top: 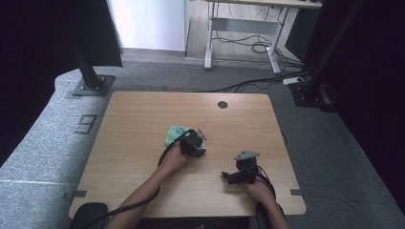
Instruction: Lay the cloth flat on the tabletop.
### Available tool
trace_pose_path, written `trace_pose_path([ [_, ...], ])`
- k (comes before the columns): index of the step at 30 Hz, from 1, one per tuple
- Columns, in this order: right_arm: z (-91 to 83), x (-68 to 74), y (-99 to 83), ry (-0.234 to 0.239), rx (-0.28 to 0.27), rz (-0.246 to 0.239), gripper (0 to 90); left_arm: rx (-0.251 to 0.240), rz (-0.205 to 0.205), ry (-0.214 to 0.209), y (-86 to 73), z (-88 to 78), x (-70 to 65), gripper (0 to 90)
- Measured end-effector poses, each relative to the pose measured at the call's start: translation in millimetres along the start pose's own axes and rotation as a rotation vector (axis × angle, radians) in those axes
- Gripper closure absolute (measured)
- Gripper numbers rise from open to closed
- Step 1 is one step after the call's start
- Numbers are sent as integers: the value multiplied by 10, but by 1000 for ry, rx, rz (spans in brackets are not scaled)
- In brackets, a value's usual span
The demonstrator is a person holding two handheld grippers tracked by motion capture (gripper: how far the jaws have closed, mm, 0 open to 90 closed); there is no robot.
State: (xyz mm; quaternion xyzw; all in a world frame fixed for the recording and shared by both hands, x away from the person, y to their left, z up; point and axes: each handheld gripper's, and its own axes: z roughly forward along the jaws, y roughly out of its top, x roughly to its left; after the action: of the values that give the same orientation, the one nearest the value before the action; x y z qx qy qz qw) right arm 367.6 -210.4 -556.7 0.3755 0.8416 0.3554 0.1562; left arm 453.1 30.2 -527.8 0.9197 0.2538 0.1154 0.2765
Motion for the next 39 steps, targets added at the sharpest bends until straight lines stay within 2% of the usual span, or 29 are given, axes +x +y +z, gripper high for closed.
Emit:
trace_pose_path([
  [1,0,0,0,0,0,0,0,4,-7,-3,0,-3,2,666],
  [2,0,0,0,0,0,0,0,11,3,15,6,-9,-9,807],
  [4,-1,0,-1,1,0,-1,0,10,-4,9,12,-21,-5,845],
  [5,-2,0,-2,2,0,-1,0,-12,-21,-1,34,-81,14,848],
  [7,-2,0,-3,1,-1,-2,0,-25,-29,-4,53,-125,30,849],
  [9,-2,-1,-2,1,-1,-3,0,-78,-59,-16,119,-303,101,847],
  [10,-2,0,-2,2,-1,-2,0,-78,-59,-16,119,-303,101,846],
  [11,-2,0,-2,2,-1,-2,0,-92,-64,-17,142,-370,127,846],
  [16,-2,-1,-3,1,-1,-4,0,-169,-95,14,230,-746,289,842],
  [17,-2,-1,-3,1,-1,-3,0,-203,-116,22,232,-899,378,841],
  [20,-2,-1,-3,1,-1,-4,0,-238,-141,26,215,-1042,465,840],
  [22,-1,-2,-3,1,-1,-4,0,-282,-174,38,161,-1239,576,840],
  [24,-1,-2,-3,1,-2,-4,0,-294,-184,39,134,-1294,611,840],
  [25,-1,-1,-3,1,-2,-4,0,-311,-209,49,70,-1375,669,840],
  [27,-1,-2,-3,1,-1,-4,0,-310,-216,56,31,-1404,698,841],
  [31,-1,-1,-3,1,-1,-3,0,-305,-262,91,-208,-1447,826,841],
  [32,-1,0,-3,1,-1,-3,0,-305,-262,91,-208,-1447,826,841],
  [33,-1,0,-3,1,-1,-3,0,-296,-279,111,-311,-1442,882,842],
  [35,-1,0,-3,1,-1,-3,0,-291,-289,119,-364,-1440,915,841],
  [39,-2,1,-2,2,0,-2,0,-260,-342,152,-636,-1408,1060,842],
])
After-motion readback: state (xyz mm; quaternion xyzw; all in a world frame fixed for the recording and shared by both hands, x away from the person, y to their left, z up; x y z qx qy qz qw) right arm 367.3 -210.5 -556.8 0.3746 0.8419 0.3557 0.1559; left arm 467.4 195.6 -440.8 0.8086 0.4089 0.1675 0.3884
